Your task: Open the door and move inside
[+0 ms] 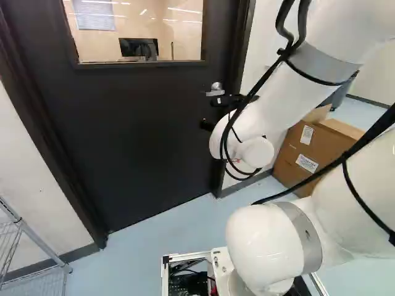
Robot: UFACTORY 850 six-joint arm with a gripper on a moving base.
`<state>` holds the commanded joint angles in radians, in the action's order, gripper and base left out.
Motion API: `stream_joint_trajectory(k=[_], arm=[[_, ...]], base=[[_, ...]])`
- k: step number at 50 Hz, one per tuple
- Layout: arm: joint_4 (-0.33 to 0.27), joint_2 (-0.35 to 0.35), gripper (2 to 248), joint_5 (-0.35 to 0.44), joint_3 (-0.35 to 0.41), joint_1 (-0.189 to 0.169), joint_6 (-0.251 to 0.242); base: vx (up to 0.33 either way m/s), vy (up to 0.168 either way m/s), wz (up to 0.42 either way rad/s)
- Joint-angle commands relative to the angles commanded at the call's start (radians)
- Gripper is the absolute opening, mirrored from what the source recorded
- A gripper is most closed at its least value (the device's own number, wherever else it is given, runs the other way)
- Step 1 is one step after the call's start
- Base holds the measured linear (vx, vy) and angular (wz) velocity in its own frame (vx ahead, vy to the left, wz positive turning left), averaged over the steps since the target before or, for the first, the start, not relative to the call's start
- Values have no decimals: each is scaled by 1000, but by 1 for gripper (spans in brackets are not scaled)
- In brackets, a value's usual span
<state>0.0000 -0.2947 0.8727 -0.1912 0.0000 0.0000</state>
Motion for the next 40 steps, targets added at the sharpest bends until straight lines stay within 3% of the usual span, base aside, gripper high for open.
stream_joint_trajectory(k=[20, 40], arm=[[-21, -7, 247, 0, -43, 0, 0], [-84, 21, 247, 0, -113, 0, 0]], base=[[0, 0, 0], [0, 0, 0]])
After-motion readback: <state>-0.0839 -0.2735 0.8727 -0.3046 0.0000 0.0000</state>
